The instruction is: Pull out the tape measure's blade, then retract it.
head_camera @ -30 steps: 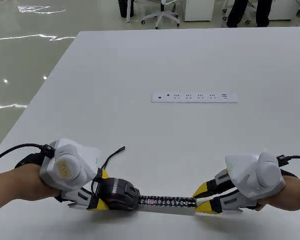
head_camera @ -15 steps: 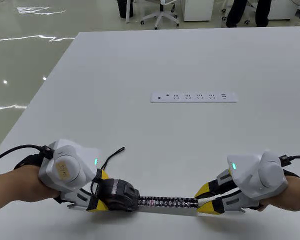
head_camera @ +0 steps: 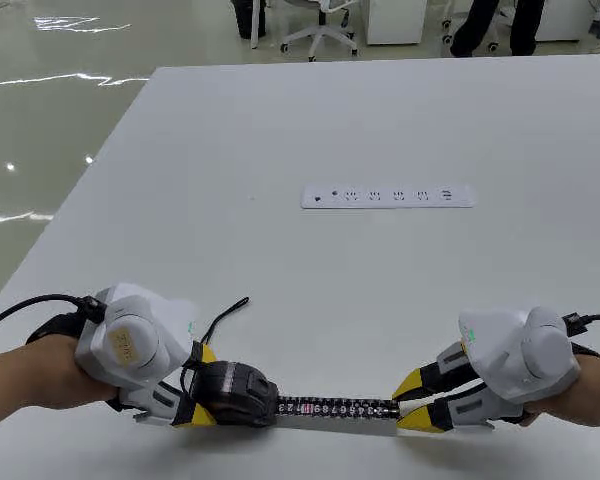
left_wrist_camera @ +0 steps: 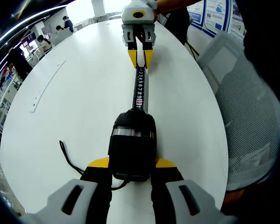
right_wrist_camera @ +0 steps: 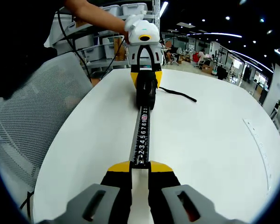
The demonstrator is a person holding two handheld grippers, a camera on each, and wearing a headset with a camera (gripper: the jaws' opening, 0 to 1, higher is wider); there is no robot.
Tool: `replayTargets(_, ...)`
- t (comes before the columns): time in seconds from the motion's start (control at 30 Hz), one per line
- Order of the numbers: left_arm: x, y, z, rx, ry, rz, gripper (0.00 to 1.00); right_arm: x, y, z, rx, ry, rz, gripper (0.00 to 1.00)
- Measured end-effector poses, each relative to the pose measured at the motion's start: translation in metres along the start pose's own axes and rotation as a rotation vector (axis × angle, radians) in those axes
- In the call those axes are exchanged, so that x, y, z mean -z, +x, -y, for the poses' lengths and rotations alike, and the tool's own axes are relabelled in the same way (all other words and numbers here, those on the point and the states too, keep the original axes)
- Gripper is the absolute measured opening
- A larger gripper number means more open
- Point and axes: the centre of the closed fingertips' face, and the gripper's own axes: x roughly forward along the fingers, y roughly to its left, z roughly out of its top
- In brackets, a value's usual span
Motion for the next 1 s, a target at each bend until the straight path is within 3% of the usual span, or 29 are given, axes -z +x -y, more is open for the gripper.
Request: replayTargets(1.0,0.000,0.000,0.000,-0.002,0.001,-0.003,0.27,0.010,-0.011,-0.002,0.000,0.010,-0.005,0.11)
